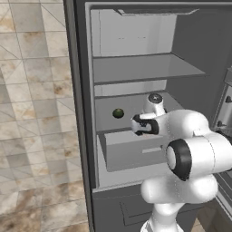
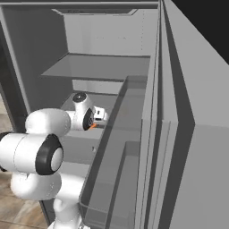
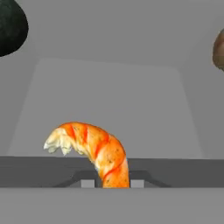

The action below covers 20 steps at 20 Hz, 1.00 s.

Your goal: Open the fridge, remove the peach, squash, and shrimp, and place them on any counter.

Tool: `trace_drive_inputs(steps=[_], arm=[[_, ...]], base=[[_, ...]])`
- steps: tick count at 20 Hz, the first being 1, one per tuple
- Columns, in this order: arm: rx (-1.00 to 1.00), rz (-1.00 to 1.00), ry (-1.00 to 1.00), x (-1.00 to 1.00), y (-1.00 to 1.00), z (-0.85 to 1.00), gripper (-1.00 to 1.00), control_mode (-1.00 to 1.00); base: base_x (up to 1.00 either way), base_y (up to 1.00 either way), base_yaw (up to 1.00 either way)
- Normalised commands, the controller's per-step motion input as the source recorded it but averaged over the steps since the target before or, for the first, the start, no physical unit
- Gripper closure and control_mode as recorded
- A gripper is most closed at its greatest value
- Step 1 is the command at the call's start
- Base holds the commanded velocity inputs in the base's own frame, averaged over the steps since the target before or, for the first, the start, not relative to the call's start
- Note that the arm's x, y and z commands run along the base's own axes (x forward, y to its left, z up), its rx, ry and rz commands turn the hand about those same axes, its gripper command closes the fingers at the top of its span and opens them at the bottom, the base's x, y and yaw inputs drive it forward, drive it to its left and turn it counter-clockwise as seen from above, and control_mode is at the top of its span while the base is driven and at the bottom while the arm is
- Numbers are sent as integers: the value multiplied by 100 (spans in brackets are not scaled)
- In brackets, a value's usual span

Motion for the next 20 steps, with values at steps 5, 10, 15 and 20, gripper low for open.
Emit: trace_drive_inputs(steps=[5, 10, 15, 20], arm=[[0, 5, 4, -100, 14, 99, 100, -100], [0, 9, 0, -100, 18, 49, 100, -100], [0, 8, 0, -100, 4, 73, 100, -100], [0, 3, 0, -97, 0, 100, 100, -100]], base=[[0, 0, 0], [0, 0, 0], [0, 0, 0], [0, 0, 0]])
